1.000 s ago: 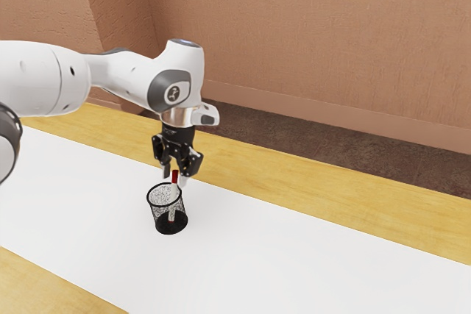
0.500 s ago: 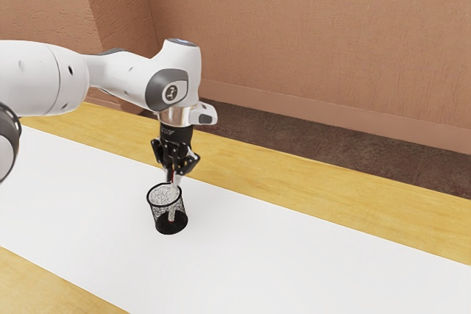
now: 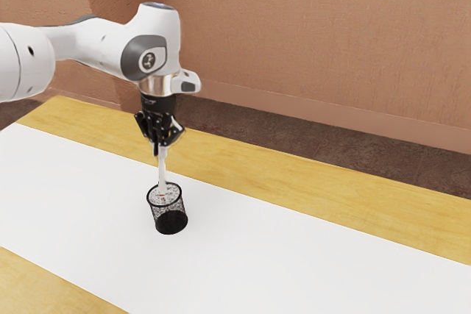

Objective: Take the marker out of the pen holder and place it to the left of the pen holder.

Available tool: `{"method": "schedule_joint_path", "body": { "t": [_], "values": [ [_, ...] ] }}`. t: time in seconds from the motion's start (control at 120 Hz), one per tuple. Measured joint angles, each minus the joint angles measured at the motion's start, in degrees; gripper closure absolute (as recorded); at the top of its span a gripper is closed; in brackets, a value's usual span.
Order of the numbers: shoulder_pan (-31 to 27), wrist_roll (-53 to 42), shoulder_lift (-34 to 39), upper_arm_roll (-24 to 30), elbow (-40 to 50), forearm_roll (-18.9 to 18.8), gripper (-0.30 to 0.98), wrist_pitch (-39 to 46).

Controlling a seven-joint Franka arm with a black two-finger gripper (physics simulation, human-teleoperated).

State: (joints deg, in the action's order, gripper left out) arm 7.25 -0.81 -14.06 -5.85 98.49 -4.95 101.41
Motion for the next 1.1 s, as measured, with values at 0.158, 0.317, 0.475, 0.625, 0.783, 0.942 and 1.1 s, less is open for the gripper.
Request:
{"method": "schedule_joint_path", "body": {
  "t": [0.158,0.317,0.475,0.625,0.783,0.942,1.1],
  "values": [
    [0.0,0.0,5.4,-0.9,-1.4,-1.4,0.79,-3.7],
    [-1.8,-0.5,4.2,-2.1,-1.7,-5.3,0.79,-6.4],
    [-3.1,-0.9,-1.8,-2.2,-1.7,-10.6,0.79,-9.3],
    [-3.4,-0.7,-6.1,-2.2,-1.9,-13.2,0.79,-11.9],
    [-3.5,-0.3,-8.9,-2.2,-2.1,-14.1,0.79,-13.6],
    [-3.8,0.1,-10.1,-2.2,-2.2,-14.4,0.78,-14.4],
    [-3.8,0.1,-10.6,-2.2,-2.4,-14.1,0.63,-14.9]
  ]
}}
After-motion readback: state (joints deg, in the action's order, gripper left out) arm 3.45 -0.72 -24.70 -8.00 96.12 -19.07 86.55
